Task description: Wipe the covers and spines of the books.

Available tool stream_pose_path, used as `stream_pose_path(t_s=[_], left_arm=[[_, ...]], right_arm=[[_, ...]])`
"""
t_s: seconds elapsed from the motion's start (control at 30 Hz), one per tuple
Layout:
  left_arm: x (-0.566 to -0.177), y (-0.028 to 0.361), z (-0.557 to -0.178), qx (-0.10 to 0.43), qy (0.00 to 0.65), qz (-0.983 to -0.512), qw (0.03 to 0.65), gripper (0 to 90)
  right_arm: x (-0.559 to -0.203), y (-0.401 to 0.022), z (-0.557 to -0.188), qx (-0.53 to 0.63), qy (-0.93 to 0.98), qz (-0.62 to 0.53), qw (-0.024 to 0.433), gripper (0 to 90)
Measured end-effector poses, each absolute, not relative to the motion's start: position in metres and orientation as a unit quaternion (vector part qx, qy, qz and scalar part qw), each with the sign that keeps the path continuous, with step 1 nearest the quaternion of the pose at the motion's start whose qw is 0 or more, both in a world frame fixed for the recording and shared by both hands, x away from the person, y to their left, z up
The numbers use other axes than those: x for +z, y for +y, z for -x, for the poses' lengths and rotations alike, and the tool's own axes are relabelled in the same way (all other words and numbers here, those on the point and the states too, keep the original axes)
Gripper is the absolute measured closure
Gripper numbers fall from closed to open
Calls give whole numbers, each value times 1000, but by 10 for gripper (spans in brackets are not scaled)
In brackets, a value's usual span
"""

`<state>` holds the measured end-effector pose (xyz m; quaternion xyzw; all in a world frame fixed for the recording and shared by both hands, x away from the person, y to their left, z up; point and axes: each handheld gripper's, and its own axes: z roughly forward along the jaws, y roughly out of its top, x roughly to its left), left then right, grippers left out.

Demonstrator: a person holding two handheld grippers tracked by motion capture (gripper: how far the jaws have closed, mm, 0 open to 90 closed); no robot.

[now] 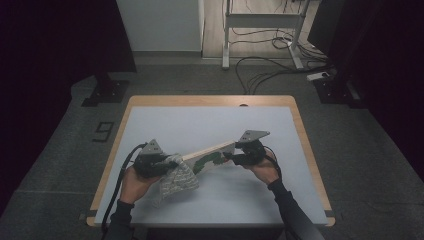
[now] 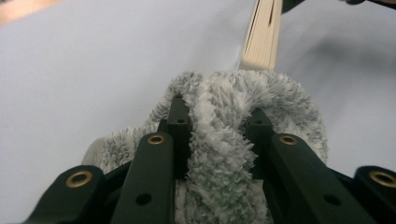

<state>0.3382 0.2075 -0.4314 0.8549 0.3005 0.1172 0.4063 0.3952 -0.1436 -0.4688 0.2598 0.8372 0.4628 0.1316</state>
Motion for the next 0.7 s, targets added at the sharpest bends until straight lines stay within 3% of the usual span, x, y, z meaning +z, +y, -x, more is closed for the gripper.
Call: stream_pose_path(t_s=[0.3,0.7], left_arm=[[-414,201,-337,140,289,-864,388,706],[-409,241,-349,153,343,-845,381,702]], right_arm=[[-469,-144,-395,463,837,-259,131,462],[-469,-145,-395,465,836,-260,129,465]])
